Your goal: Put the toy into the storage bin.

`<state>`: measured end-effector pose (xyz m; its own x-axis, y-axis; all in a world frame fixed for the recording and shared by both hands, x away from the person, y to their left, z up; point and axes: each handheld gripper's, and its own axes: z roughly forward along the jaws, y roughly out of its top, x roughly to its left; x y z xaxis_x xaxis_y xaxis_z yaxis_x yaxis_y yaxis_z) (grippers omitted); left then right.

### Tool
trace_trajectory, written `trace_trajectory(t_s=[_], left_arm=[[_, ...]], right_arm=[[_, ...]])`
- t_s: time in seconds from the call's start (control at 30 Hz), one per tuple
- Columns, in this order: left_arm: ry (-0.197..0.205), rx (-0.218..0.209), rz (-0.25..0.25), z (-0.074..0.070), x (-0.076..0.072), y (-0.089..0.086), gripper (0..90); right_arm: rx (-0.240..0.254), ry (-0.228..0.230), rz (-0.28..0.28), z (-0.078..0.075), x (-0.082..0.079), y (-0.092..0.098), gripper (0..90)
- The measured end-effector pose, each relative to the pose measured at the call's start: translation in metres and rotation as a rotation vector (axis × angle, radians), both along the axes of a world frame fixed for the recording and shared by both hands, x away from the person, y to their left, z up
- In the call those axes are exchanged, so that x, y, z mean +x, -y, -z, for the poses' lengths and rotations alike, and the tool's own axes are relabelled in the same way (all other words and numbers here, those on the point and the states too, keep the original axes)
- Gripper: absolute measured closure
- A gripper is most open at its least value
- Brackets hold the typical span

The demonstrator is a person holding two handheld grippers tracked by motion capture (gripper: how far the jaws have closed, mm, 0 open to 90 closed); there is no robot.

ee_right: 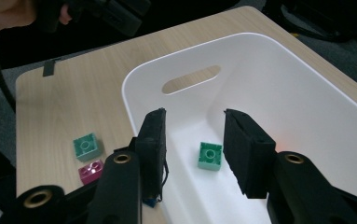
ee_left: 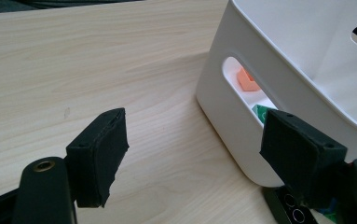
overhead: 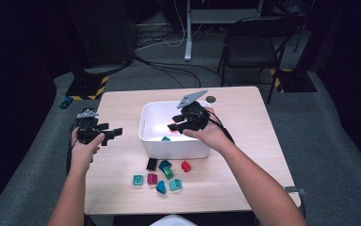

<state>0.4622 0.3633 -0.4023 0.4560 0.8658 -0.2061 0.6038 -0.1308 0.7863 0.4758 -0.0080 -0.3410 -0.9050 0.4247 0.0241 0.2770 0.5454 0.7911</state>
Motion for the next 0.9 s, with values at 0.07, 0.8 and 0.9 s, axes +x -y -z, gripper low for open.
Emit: trace_trajectory(t_s=[0.07, 0.8, 0.9], left_arm=[[-0.005, -0.001, -0.003, -0.001, 0.000, -0.001, 22.7], [-0.013, -0.001, -0.002, 0.002, 0.000, -0.002, 22.7], [-0.013, -0.003, -0.003, 0.002, 0.000, -0.002, 22.7]], right_arm=[[0.005, 0.009, -0.017, 0.000, -0.013, 0.001, 59.2], [-0.004, 0.015, -0.071, 0.028, -0.064, 0.016, 59.4], [-0.002, 0.010, -0.071, 0.035, -0.066, 0.018, 59.4]])
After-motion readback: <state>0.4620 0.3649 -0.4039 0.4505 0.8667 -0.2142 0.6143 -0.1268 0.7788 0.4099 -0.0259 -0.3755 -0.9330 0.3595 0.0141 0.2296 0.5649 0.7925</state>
